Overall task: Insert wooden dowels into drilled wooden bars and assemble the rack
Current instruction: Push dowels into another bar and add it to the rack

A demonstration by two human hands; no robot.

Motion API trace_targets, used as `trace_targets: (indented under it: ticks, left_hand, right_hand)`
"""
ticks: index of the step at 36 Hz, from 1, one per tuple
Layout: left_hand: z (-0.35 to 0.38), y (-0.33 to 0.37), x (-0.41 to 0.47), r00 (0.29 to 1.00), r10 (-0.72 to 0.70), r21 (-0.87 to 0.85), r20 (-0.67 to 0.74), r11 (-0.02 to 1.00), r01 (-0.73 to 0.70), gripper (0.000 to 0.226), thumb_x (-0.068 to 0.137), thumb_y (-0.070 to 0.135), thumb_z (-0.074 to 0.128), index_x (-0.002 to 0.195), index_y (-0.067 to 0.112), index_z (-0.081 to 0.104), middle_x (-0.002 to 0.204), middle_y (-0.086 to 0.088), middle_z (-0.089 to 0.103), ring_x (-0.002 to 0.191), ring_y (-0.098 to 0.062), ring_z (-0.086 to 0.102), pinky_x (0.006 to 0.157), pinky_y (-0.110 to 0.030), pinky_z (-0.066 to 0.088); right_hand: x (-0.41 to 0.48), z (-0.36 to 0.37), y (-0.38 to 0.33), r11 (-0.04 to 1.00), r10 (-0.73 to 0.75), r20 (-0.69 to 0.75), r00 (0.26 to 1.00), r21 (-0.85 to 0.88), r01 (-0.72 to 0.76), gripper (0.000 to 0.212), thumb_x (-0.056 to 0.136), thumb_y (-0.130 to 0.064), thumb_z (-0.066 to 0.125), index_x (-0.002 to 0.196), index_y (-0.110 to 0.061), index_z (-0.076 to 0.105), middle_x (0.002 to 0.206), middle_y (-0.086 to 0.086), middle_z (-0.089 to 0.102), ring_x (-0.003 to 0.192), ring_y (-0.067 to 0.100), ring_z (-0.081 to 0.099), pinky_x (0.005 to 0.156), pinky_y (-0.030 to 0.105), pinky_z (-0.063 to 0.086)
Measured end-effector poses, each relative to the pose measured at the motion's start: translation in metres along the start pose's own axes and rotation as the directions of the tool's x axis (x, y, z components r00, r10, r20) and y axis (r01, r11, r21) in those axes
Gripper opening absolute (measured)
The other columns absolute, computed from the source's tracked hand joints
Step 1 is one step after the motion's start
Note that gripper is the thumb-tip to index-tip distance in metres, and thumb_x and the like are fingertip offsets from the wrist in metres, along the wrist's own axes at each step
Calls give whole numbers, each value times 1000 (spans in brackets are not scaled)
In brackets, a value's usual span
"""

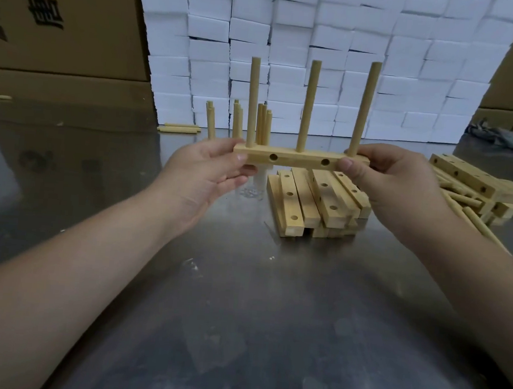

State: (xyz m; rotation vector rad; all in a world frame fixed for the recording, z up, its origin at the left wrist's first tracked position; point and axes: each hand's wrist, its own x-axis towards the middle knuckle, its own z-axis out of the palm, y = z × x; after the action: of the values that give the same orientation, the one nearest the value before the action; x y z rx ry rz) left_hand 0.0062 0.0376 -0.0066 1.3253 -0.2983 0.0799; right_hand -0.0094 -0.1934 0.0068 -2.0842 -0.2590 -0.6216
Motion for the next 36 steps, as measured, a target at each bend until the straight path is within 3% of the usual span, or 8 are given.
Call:
trace_targets:
  ticks: [3, 9, 13, 20, 24, 29, 34, 36]
  left_hand:
    - [1, -4, -1, 996, 39, 201, -79, 979, -23, 23, 85, 3, 61, 96, 23, 62, 91, -2, 71, 81, -12, 71, 74, -19, 55]
    - [-5, -6, 1, 979, 172, 560, -108, 825, -83, 25, 82, 23, 68, 105, 33, 65, 88, 12, 66, 87, -8, 64, 83, -24, 48]
    - [-6, -6, 2, 965, 234, 670, -120, 736, -95, 37, 83, 22, 69, 120, 23, 63, 93, 6, 64, 82, -7, 59, 63, -3, 41]
    - [-6, -5, 2, 960, 255, 696, -113, 710, -107, 34, 82, 21, 70, 116, 18, 65, 89, 8, 64, 81, -6, 59, 68, -11, 39]
    - [-11, -1, 6, 960, 247, 688, -134, 720, -89, 34, 81, 19, 71, 115, 18, 66, 85, 16, 62, 76, 2, 57, 61, 0, 39]
    - [-20, 2, 12, 956, 207, 659, -209, 752, -19, 31, 81, 23, 72, 111, 24, 68, 92, 14, 67, 89, -14, 64, 64, -23, 52]
    - [-40, 1, 24, 923, 224, 638, -312, 769, 29, 29, 82, 23, 71, 111, 20, 69, 92, 14, 65, 74, -8, 60, 42, -9, 48]
    - [-50, -5, 29, 910, 232, 645, -344, 762, 49, 30, 81, 23, 72, 111, 19, 69, 86, 17, 63, 72, -2, 57, 50, -7, 44]
  right_hand:
    - [-2, 2, -1, 1000, 4, 3, 1000, 4, -4, 31, 81, -37, 65, 108, -21, 67, 87, -3, 68, 81, 10, 62, 73, 25, 51]
    - [-4, 4, 0, 1000, -4, -24, 1000, 6, 5, 40, 80, -35, 66, 118, -22, 62, 93, -4, 68, 88, 10, 63, 81, 28, 52]
    - [-6, 7, 0, 999, -32, -23, 999, 17, 33, 34, 81, -33, 66, 114, -27, 63, 90, -7, 69, 88, 12, 64, 78, 26, 52]
    - [-7, 7, 1, 999, -39, -27, 999, 13, 40, 42, 83, -32, 65, 123, -23, 58, 96, -5, 67, 93, 11, 62, 83, 27, 51]
    - [-6, 8, 3, 998, -8, -67, 998, 60, 12, 41, 86, -31, 61, 125, -22, 56, 102, -8, 65, 97, 6, 60, 89, 27, 48]
    - [0, 6, 13, 993, 57, -189, 980, 111, -36, 29, 90, -32, 54, 118, -25, 59, 97, -11, 66, 89, -1, 61, 77, 17, 46]
    - [10, 1, 29, 982, 159, -302, 940, 143, -121, 11, 92, -28, 48, 95, -31, 58, 80, -14, 62, 66, -3, 57, 59, 15, 45]
    - [13, 0, 36, 975, 205, -307, 929, 148, -166, 15, 93, -28, 47, 101, -28, 59, 81, -13, 61, 66, -1, 55, 57, 17, 41]
